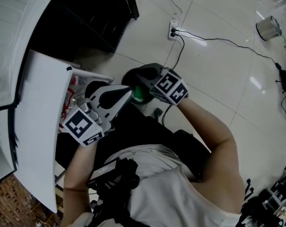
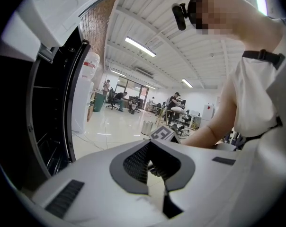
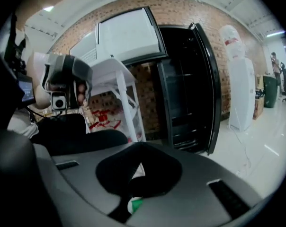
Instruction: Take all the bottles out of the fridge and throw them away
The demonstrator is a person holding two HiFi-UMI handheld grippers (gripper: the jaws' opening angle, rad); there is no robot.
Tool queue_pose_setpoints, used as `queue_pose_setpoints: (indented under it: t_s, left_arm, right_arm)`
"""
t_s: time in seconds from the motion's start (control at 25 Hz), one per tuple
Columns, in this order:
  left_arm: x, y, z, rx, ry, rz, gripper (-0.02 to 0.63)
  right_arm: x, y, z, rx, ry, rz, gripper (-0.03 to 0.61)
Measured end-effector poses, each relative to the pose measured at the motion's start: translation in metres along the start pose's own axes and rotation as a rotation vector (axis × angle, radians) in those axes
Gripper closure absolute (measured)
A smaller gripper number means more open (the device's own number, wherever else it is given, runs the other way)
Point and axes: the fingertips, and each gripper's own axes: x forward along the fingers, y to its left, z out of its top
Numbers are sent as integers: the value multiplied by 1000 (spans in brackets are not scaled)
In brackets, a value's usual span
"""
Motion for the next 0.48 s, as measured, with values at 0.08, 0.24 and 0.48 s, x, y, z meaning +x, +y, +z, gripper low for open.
queue_pose_setpoints:
  t_s: [0.08,0.24,0.48]
  left_arm:
    - [-2,-8,11,12,-9,-2,612]
    - [-9,-29,41,44,-48,-30,611]
    - [-45,-53,92,40,-126,-8,611]
  right_arm:
    - [-17,4,33,-38,-70,-1,578]
    - [-55,9,111,-137,-224,-34,578]
    - [-72,46,205,-226,-351,36,578]
